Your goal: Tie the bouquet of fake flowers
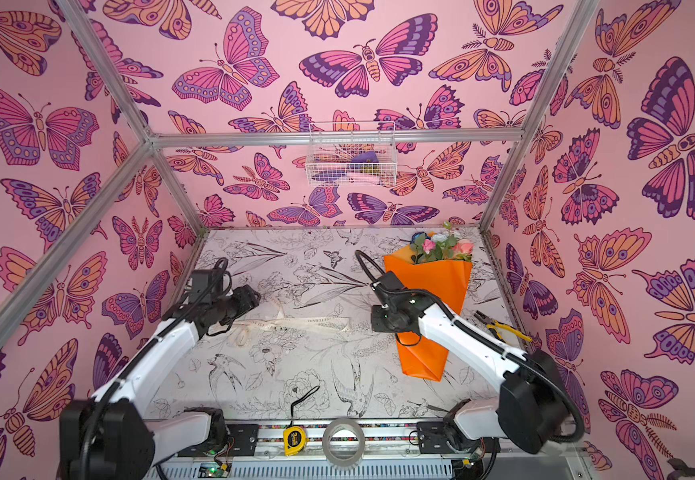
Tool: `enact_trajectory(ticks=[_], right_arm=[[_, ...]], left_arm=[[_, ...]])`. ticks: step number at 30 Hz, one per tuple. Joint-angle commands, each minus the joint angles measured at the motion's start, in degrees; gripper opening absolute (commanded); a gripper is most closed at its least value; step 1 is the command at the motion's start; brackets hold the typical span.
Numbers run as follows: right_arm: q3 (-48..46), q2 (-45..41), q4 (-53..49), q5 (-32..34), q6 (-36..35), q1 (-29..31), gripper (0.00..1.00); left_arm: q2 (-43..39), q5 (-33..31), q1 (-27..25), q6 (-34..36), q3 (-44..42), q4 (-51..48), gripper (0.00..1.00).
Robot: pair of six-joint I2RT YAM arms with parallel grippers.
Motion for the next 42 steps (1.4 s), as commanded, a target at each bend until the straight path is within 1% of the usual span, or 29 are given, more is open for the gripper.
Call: enact_trajectory(ticks=[1,2,6,12,15,18,21,26,29,31,32,34,35,36,37,39,42], right_arm=[[6.86,6.56,-0.35,4.02,-6.29,3.46,0.41],[9.13,10.37,-0.25,4.07,-7.41,4.11,0.43],[17.91,20.11,-0.28,2.92,-12.53,6.36,0.45],[28.16,31.16,-1.59,4.44,-21.47,11.32,0.5],[31.6,35.4,-2.15,5.02,-24.51,12.47,0.54],[33.18,37.93,-1.64,5.07,-26.21,12.49,0.57],[34.89,40.17,-2.2,4.98,-27.78,12.52,0.59],[35.86,43.2,-1.56,3.54,-29.18,12.2,0.6],[36.57,45.01,-1.52,1.5,-29.21,11.6,0.6],[36.68,45.79,-1.15,0.51,-28.87,11.17,0.57],[36.6,46.14,-0.89,-0.12,-28.68,10.85,0.54],[36.51,46.53,-0.56,-1.09,-28.41,10.4,0.44],[36.34,46.53,-0.42,-1.54,-28.32,10.27,0.39],[36.2,46.35,-0.42,-1.9,-28.23,10.26,0.35],[35.97,46.17,-0.41,-2.05,-28.1,10.26,0.32],[34.96,45.08,-0.17,-2.45,-27.81,10.26,0.25],[32.7,42.55,0.63,-2.57,-26.81,10.13,0.11]], left_arm=[[9.59,4.65,-0.3,3.26,5.63,0.17,0.7],[12.23,4.6,-0.61,3.7,6.98,-0.18,0.7],[19.93,1.45,-1.66,6.6,11.24,-4.1,0.7],[25.67,1.44,-3.34,9.36,13.93,-5.49,0.71],[28.05,2.29,-4.36,9.98,15.28,-5.5,0.71],[30.13,1.69,-5.14,10.19,16.33,-5.85,0.71],[31.92,1.59,-5.62,10.28,17.23,-6.3,0.69],[33.61,1.02,-6.33,10.19,17.99,-6.69,0.6],[34.26,0.97,-6.47,10.1,18.17,-7.01,0.58],[34.48,0.96,-6.47,10.1,18.09,-7.0,0.52],[34.67,0.95,-6.43,10.1,18.08,-7.03,0.48],[35.19,1.28,-6.47,10.02,18.25,-7.05,0.39],[35.57,1.38,-6.43,9.95,18.34,-6.98,0.33],[35.87,1.46,-6.44,9.86,18.43,-6.92,0.25],[36.04,1.35,-6.43,9.76,18.51,-6.92,0.17],[36.31,0.91,-6.43,9.33,18.91,-6.84,0.0],[35.79,-0.15,-6.27,9.78,19.61,-6.84,0.0]])
